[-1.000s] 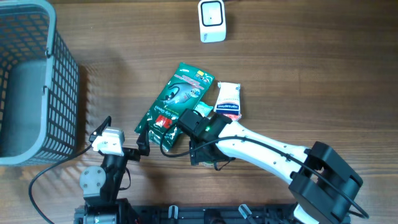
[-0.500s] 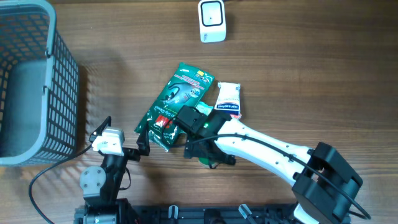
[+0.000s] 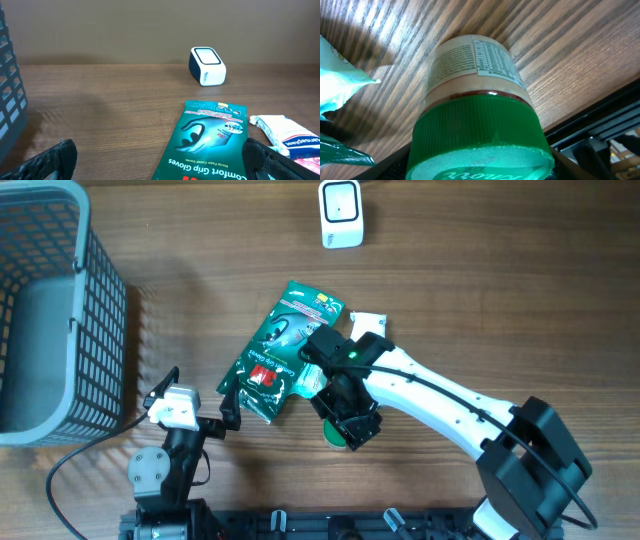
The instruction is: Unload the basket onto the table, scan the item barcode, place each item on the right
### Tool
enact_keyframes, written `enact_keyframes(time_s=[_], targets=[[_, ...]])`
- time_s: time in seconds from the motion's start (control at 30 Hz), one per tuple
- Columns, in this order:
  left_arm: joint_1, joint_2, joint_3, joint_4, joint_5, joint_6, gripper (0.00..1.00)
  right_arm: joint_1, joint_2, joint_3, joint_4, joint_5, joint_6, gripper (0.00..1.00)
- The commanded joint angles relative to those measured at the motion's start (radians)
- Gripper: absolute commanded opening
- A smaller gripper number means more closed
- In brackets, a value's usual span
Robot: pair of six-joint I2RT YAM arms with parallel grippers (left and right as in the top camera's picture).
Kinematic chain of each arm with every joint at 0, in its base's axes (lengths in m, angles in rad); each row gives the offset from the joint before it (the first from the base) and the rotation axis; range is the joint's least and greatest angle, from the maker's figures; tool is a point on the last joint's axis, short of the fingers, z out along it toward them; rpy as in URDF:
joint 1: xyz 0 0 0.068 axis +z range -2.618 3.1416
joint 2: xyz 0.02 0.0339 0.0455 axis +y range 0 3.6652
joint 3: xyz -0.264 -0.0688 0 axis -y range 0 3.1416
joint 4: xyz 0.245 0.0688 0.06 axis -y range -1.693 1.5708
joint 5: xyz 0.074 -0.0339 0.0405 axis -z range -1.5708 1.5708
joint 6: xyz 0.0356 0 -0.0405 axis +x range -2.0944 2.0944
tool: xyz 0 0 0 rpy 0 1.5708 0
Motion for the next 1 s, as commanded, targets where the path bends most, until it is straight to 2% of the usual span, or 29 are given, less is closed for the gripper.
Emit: enact_keyframes(time_s=[0.0, 0.07, 0.13, 0.17, 0.3, 0.37, 0.43, 0.53, 0.6, 0.67, 0.73, 0.83, 0.97], targets=[[0.006, -0.001, -0.006, 0.002, 0.002, 0.001, 1.00, 0.002, 0.012, 0.018, -0.001, -0.008, -0.127, 0.64], [0.006, -0.001, -0.006, 0.002, 0.002, 0.001, 1.00, 0.002, 0.012, 0.018, 0.003, 0.015, -0.264, 0.64], [0.006, -0.001, -0.006, 0.002, 0.002, 0.001, 1.00, 0.002, 0.011, 0.018, 0.011, 0.073, -0.573, 0.66], [0.006, -0.001, -0.006, 0.002, 0.002, 0.001, 1.00, 0.002, 0.011, 0.019, 0.013, 0.079, -0.827, 0.66], [0.006, -0.001, -0.006, 0.002, 0.002, 0.001, 1.00, 0.002, 0.011, 0.019, -0.013, 0.163, -1.078, 0.74], [0.006, -0.001, -0.006, 0.002, 0.002, 0.001, 1.00, 0.002, 0.011, 0.019, -0.016, 0.206, -1.105, 0.74], [0.006, -0.001, -0.006, 0.002, 0.002, 0.001, 1.00, 0.002, 0.011, 0.019, -0.030, 0.290, -1.104, 0.77], [0.006, -0.001, -0.006, 0.002, 0.002, 0.001, 1.00, 0.002, 0.011, 0.087, -0.091, 0.302, -1.085, 0.98], [0.006, -0.001, -0.006, 0.002, 0.002, 0.001, 1.00, 0.002, 0.011, 0.222, -0.195, 0.273, -1.013, 1.00], [0.006, -0.001, -0.006, 0.002, 0.002, 0.001, 1.00, 0.002, 0.011, 0.378, -0.323, 0.263, -0.655, 1.00], [0.006, -0.001, -0.006, 0.002, 0.002, 0.001, 1.00, 0.002, 0.012, 0.389, -0.338, 0.195, -0.294, 1.00], [0.006, -0.001, -0.006, 0.002, 0.002, 0.001, 1.00, 0.002, 0.012, 0.382, -0.343, 0.243, -0.190, 1.00], [0.006, -0.001, -0.006, 0.002, 0.002, 0.001, 1.00, 0.004, 0.012, 0.243, -0.324, 0.273, -0.130, 1.00]])
